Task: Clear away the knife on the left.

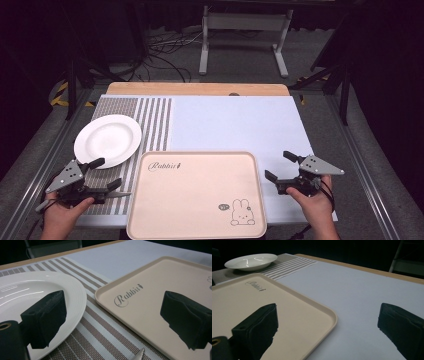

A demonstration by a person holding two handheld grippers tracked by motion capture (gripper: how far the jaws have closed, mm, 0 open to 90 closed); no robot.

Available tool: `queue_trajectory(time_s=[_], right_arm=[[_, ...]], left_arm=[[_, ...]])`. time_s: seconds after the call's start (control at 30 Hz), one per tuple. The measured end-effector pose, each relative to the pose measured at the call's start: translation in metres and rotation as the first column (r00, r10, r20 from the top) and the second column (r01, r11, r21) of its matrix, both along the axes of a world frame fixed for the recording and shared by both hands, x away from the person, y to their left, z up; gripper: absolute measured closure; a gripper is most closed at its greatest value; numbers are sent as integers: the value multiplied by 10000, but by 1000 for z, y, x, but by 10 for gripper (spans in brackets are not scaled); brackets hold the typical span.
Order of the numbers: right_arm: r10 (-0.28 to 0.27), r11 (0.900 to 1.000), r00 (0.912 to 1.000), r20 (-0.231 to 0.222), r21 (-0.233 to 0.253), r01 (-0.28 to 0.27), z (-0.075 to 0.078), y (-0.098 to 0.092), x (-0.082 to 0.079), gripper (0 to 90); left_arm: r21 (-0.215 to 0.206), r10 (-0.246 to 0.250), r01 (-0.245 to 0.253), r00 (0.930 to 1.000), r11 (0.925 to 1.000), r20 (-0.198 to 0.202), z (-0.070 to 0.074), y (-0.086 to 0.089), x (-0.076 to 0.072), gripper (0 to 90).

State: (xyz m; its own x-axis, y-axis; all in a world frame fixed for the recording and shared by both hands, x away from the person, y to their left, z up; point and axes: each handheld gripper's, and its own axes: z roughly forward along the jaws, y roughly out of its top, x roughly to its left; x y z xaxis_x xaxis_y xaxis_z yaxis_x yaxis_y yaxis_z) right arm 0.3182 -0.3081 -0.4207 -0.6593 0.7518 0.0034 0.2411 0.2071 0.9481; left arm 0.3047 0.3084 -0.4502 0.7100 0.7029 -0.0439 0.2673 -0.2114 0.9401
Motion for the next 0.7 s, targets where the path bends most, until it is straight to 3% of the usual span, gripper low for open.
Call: queue_trajectory(time_s=[0.37, 0.53, 0.6, 0.7], right_arm=[[69, 9999, 9999, 87, 147, -70, 2, 1, -1, 43], [182, 9998, 9998, 85, 104, -183, 2, 3, -1, 43], [201, 9997, 9998, 42, 116, -202, 1, 3, -1, 44], [232, 9996, 9997, 6, 137, -232, 1, 3, 0, 44]], left_arm=[[-281, -59, 57, 9999, 9996, -91, 0, 2, 2, 58], [-519, -810, 794, 9963, 9955, -303, 8, 1, 3, 44], [-264, -1059, 1048, 9934, 9941, -443, 12, 2, 3, 57], [494, -1248, 1274, 9909, 9906, -512, 17, 3, 3, 86]])
